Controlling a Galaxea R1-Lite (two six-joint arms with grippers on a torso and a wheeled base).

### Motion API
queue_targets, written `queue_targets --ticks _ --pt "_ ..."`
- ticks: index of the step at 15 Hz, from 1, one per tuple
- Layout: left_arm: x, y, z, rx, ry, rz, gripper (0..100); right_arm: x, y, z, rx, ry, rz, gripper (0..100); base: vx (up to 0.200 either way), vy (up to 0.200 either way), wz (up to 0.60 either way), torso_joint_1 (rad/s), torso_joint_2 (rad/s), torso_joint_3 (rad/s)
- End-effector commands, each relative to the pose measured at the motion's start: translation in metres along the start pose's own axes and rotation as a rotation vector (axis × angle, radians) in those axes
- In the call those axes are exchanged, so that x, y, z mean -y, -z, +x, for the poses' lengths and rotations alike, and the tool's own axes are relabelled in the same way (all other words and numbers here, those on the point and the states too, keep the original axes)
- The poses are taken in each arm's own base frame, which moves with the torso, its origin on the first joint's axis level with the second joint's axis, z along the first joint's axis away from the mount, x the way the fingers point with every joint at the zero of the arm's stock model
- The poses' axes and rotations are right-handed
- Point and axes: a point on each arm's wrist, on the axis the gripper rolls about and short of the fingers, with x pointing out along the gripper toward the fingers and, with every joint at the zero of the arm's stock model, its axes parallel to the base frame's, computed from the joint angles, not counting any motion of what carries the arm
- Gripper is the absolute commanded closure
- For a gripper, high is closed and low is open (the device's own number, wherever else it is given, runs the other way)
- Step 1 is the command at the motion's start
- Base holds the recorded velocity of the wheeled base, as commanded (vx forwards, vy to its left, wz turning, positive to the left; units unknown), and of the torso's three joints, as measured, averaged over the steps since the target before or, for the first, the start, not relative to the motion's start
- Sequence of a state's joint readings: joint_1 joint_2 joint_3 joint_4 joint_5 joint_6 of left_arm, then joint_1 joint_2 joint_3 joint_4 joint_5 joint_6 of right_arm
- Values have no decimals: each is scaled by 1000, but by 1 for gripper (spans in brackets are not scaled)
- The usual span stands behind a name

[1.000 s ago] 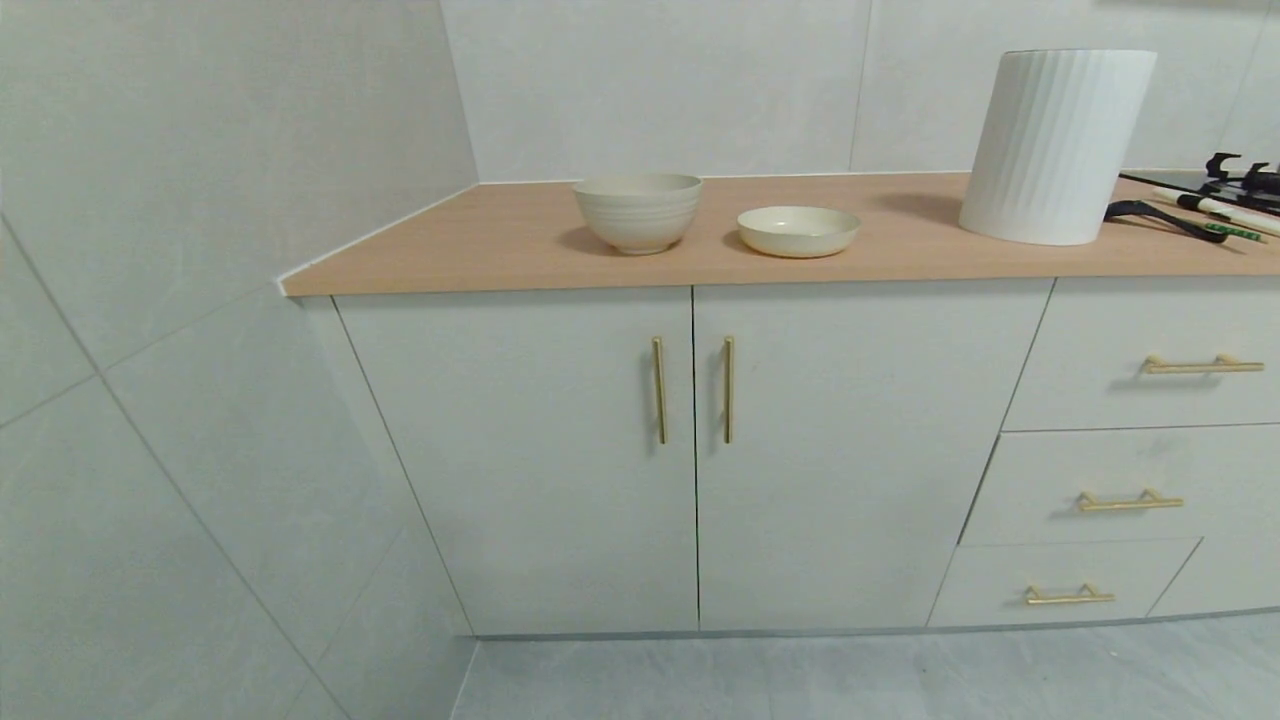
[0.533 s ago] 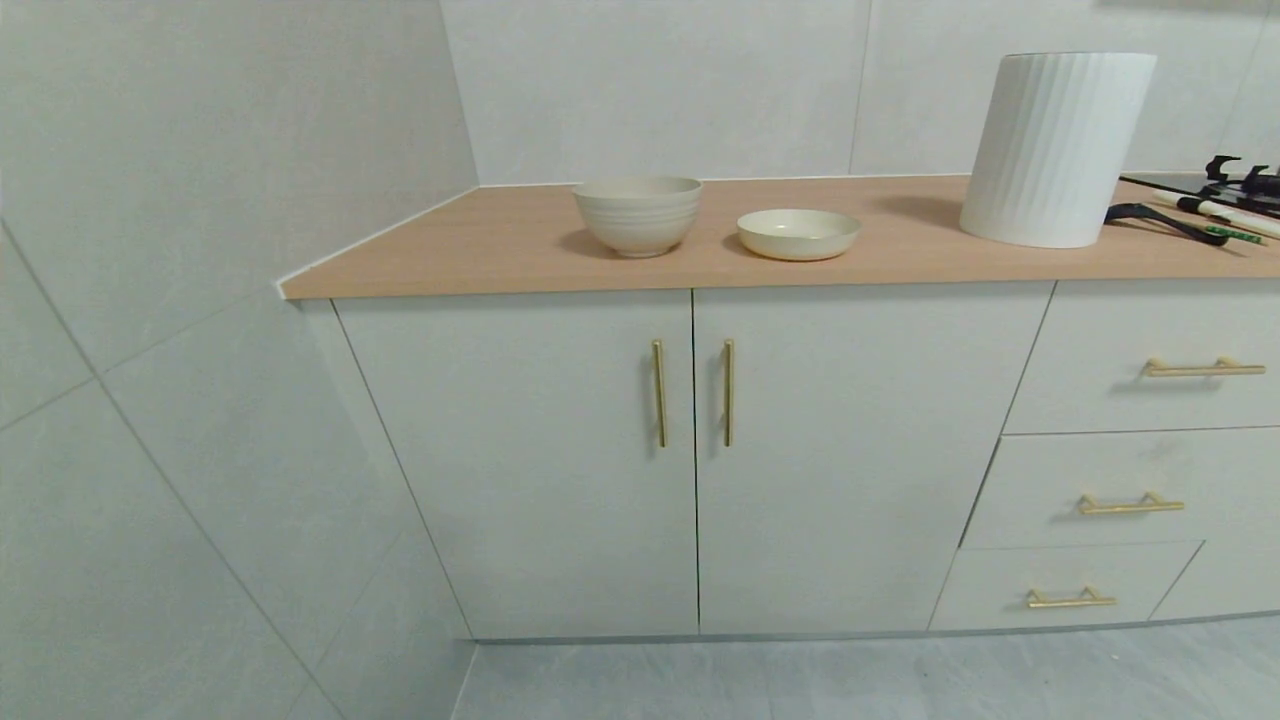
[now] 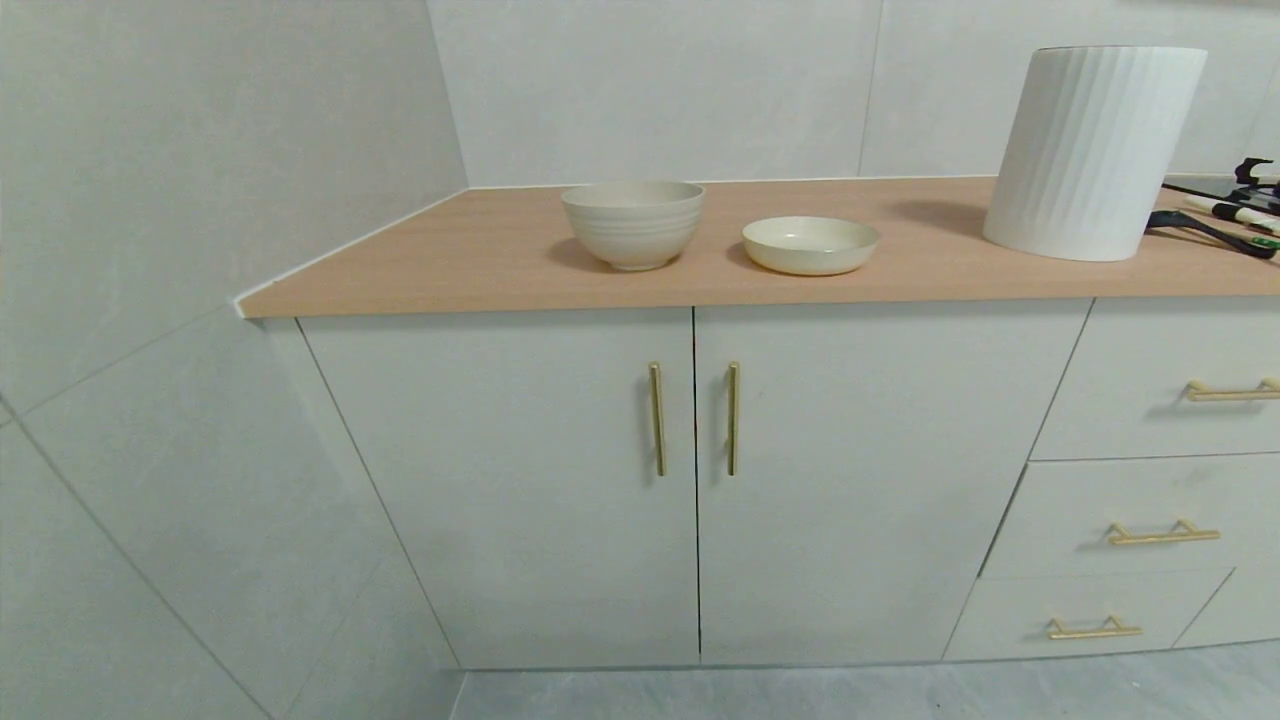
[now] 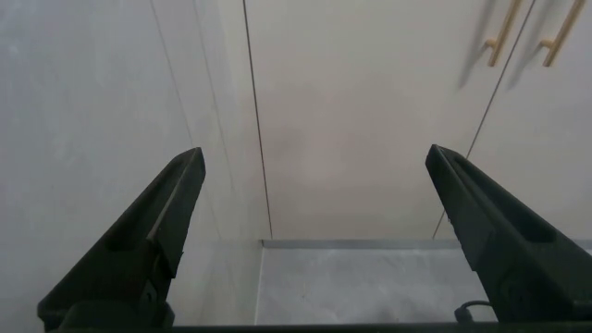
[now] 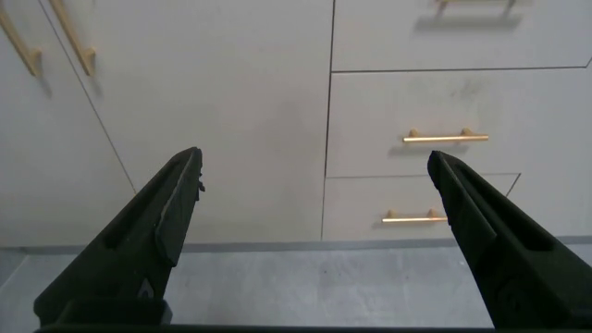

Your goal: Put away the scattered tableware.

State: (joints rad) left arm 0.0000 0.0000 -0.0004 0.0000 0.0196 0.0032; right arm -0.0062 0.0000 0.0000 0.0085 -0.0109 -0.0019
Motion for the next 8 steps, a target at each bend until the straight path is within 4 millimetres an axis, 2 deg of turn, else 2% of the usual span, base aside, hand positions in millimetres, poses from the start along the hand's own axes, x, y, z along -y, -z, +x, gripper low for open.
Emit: queue_targets --ticks 1,6,8 --pt "0 0 0 -2 0 0 0 0 0 0 -1 0 -1 0 0 0 0 0 0 0" --pt "0 0 0 -2 0 0 0 0 -2 0 9 -5 -6 0 0 0 0 0 0 0" --pt "0 0 0 -2 0 0 0 -2 -44 -8 111 -140 33 0 0 0 0 0 0 0"
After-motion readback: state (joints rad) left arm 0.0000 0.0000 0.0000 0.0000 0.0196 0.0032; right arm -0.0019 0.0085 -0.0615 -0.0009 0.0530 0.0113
